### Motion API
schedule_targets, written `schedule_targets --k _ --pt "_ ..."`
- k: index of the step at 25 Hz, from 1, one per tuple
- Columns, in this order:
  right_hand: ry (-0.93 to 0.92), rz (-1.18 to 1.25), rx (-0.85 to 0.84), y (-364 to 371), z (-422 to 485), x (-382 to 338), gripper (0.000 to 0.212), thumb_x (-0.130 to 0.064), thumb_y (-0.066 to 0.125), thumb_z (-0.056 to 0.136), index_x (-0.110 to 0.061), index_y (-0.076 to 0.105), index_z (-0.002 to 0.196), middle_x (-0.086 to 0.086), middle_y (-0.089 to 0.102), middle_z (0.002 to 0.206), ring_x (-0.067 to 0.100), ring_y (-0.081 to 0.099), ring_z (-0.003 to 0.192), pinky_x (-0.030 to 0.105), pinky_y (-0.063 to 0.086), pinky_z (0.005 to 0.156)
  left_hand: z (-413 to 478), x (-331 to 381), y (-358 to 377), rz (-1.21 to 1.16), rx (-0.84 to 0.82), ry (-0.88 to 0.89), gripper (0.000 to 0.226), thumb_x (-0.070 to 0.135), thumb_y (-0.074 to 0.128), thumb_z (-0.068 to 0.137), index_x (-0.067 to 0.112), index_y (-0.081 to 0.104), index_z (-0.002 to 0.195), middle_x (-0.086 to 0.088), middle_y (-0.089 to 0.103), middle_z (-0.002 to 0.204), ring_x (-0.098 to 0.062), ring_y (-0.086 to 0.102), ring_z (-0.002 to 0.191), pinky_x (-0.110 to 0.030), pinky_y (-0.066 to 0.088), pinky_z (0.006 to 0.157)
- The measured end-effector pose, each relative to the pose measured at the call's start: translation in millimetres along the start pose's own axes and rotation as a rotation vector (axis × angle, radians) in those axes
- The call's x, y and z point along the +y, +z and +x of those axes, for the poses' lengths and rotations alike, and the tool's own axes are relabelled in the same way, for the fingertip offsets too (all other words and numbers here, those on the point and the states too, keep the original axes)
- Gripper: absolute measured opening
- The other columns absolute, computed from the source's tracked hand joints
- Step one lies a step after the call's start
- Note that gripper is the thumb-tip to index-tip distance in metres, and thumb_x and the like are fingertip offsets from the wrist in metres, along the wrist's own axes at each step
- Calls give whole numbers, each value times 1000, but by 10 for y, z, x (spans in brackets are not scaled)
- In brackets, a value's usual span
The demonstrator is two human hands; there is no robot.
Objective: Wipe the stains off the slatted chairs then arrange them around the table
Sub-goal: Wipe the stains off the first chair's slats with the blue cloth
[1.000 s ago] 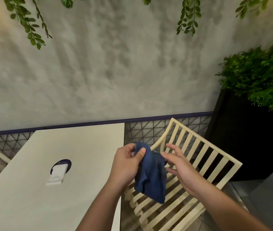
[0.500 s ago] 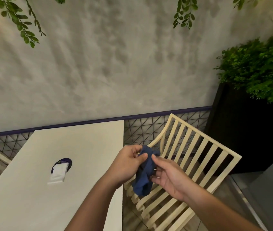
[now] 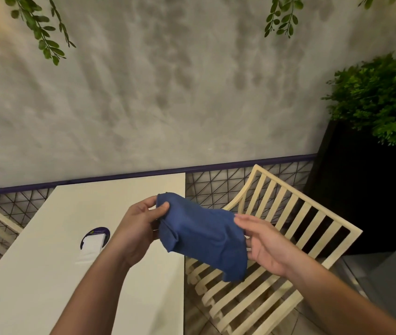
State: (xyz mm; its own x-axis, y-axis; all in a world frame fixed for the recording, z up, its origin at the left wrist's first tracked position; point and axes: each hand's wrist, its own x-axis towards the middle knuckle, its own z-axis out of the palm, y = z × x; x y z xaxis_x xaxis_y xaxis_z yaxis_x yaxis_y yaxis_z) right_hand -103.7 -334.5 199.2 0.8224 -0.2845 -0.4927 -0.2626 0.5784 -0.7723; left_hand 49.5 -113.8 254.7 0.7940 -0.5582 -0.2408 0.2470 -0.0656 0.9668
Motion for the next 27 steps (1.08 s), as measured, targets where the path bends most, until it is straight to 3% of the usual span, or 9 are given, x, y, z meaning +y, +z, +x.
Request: schedule_targets --k 4,7,9,12,15,18,20,24,27 --pt "-69 -315 3 52 30 -80 28 -12 72 93 -20 69 120 2 77 110 23 72 107 48 60 90 -4 153 -123 9 -39 7 29 16 61 99 7 68 126 -21 73 116 -31 71 99 -33 58 74" --pt "-60 -786 -191 65 -2 -209 32 -27 70 96 -24 62 126 -12 78 96 8 73 98 33 61 84 -38 349 -88 31 -148 48 28 15 66 95 8 69 123 -18 75 110 -28 70 95 -30 57 75" --pt "-66 -1113 -285 126 46 -266 65 -43 77 87 -29 48 144 -19 73 113 3 68 108 28 54 94 -4 493 -4 107 -296 66 25 16 72 91 9 72 115 -17 73 104 -27 69 93 -31 55 76" --pt "-110 -1173 -338 297 217 -318 102 -54 88 68 -34 35 153 -18 47 147 10 46 137 38 36 118 123 646 157 372 -549 93 19 17 67 97 8 71 113 -16 71 102 -29 66 93 -39 51 79" --pt "-121 -1030 -402 425 310 -318 82 -56 89 56 -24 64 128 -6 72 121 13 66 116 43 51 106 186 787 283 454 -638 113 16 11 60 102 2 69 111 -14 69 99 -28 63 93 -41 45 81" --pt "-253 -870 -363 399 345 -333 40 -39 84 80 -14 71 109 2 77 103 16 73 99 36 58 88 214 918 237 490 -532 170 16 3 53 104 5 68 101 -3 71 83 -14 65 74 -23 51 59" --pt "-282 -864 -331 315 354 -350 21 -32 72 93 -12 73 97 2 78 94 17 74 91 34 59 79 355 906 83 623 -443 203 17 5 53 105 6 70 102 -8 72 89 -17 64 80 -28 53 66" --pt "-250 -1255 -251 121 377 -302 20 -41 63 98 -24 73 92 -2 74 89 14 71 83 35 58 75 525 631 -100 994 -425 118 21 6 54 104 13 73 102 -5 72 90 -14 66 80 -36 58 73" --pt "-225 -1380 -299 41 352 -292 10 -40 64 98 -33 69 95 -7 71 91 10 69 85 30 56 75 535 600 -69 989 -493 43 17 6 56 104 9 72 107 -11 73 93 -20 70 84 -40 63 73"
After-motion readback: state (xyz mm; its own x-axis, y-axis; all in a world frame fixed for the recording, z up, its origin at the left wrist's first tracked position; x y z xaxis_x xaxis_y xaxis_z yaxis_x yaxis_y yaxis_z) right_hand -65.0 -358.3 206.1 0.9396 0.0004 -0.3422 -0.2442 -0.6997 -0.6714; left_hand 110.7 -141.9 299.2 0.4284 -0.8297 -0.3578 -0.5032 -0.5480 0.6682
